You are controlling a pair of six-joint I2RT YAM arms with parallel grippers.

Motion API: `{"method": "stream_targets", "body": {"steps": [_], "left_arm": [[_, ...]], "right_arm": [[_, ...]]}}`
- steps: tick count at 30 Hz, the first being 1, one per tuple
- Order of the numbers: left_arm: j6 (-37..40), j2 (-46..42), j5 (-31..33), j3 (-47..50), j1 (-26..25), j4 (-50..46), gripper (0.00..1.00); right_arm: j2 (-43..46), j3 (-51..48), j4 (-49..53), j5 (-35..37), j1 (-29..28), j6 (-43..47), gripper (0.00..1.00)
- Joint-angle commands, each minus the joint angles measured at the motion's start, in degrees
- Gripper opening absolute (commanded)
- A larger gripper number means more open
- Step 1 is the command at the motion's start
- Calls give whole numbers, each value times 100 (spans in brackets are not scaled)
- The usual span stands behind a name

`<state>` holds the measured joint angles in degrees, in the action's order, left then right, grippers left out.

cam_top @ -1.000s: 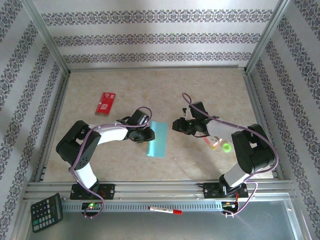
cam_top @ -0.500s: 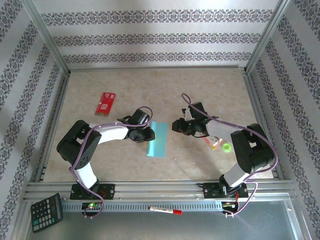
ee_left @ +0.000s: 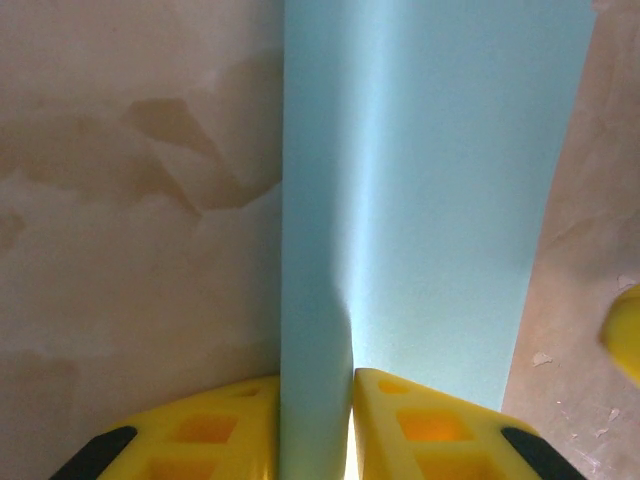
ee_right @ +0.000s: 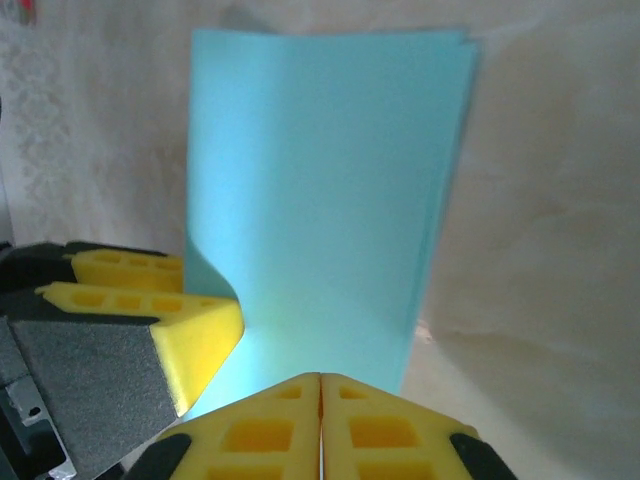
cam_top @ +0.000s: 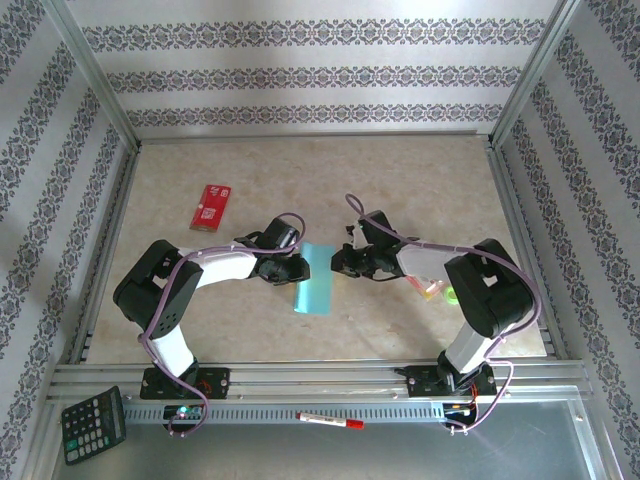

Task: Fold a paper plane with a square sheet of paper (pick it up from the middle)
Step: Hold the square sheet of paper at the center of the table.

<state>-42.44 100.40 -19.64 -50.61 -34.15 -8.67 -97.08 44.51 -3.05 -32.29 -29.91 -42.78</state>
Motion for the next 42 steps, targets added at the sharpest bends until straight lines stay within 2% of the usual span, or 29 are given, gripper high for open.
{"method": "stream_targets", "body": {"steps": [1, 9, 22, 36, 42], "left_arm": [[110, 609, 348, 271, -107, -356, 26], [97, 593, 351, 297, -114, -338, 26], [115, 584, 384, 312, -114, -355, 26], [118, 555, 417, 284, -114, -435, 26], [134, 487, 453, 177, -114, -547, 30]], "right_arm": [[-219, 121, -240, -145, -143, -228, 1], [-451, 213, -267, -100, -347, -316, 0], [-706, 315, 36, 131, -375, -199, 0], [-936, -89, 184, 521, -340, -123, 0], [-993, -287, 62, 584, -311, -89, 0]]}}
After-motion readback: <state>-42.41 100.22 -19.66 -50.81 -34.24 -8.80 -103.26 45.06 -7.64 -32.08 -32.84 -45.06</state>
